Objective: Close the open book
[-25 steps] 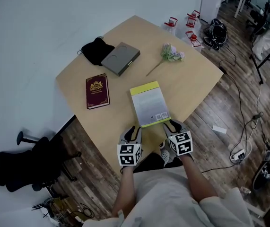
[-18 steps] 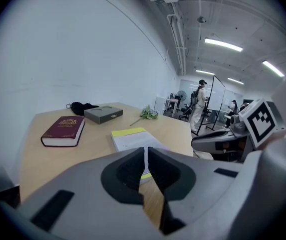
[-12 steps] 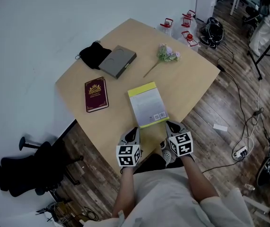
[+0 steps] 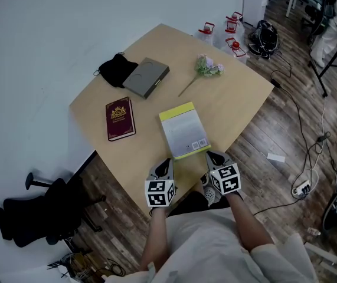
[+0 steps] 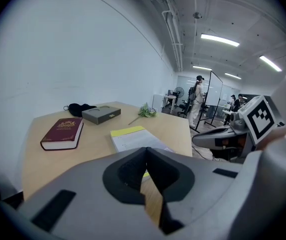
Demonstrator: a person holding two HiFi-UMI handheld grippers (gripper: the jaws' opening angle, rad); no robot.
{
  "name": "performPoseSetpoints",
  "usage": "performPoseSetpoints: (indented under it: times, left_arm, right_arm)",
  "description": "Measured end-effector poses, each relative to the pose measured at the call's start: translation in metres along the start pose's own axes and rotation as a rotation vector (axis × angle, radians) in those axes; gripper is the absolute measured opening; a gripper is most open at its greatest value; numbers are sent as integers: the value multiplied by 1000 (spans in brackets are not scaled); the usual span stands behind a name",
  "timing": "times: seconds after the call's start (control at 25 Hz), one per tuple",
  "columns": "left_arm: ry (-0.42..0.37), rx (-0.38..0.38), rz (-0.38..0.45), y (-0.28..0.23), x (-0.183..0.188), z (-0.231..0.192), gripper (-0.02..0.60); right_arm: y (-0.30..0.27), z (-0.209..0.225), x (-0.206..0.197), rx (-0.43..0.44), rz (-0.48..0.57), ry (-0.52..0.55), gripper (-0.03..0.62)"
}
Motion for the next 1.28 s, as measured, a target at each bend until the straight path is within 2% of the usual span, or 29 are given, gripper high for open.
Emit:
performPoseSetpoints:
  times: [0.68, 0.92, 1.28]
  left_arm:
    - [-10, -30, -19, -8, -5, 9, 23]
    - [-35, -44, -32, -11, -9, 13, 23]
    - [-54, -34, -32, -11, -5, 10, 23]
  right_arm:
    - [4, 9, -3, -15, -30, 28, 8]
    - [0, 8, -2, -10, -32, 40, 8]
    - [-4, 5, 0, -2, -40, 55, 8]
Point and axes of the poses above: the fingertips, and each gripper's own axes: y backward along the fingers, z to its right, x out of its top, the point moved 2 cm from there along y, backward along the fingers, and after that the axes turned 7 degrees about -y, right-handed, at the moved point
